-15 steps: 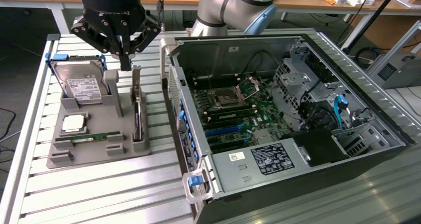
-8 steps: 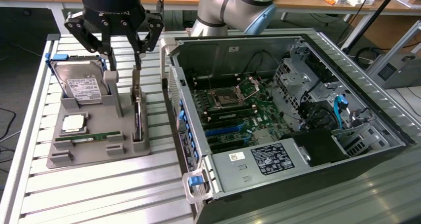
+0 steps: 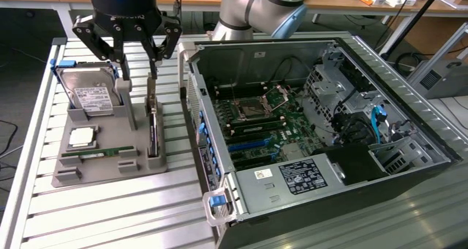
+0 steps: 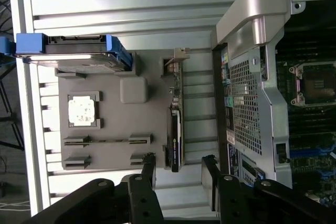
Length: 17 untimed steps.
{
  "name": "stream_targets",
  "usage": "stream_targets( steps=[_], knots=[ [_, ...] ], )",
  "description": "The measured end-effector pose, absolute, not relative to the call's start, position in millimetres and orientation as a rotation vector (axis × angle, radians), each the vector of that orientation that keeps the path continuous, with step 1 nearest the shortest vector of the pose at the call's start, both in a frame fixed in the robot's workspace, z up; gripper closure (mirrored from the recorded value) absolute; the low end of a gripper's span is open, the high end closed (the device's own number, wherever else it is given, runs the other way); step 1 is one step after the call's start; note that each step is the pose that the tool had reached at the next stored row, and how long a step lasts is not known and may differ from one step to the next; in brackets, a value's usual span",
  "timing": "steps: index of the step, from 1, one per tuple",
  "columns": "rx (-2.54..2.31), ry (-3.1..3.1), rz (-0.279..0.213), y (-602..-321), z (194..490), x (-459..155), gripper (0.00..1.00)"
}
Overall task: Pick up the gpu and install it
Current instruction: 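Pick up the gpu and move the gpu toward the slot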
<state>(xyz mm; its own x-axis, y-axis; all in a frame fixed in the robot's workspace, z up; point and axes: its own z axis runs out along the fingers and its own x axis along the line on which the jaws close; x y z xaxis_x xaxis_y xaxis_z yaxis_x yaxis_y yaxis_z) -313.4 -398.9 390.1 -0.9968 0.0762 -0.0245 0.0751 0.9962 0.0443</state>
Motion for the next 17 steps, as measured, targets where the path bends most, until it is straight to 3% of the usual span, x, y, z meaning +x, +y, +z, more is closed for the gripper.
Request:
stream_targets(
  steps=[17],
  knots=[
    [0.118,3.113,0.068,-398.9,379.5,-313.4,0.52]
  ],
)
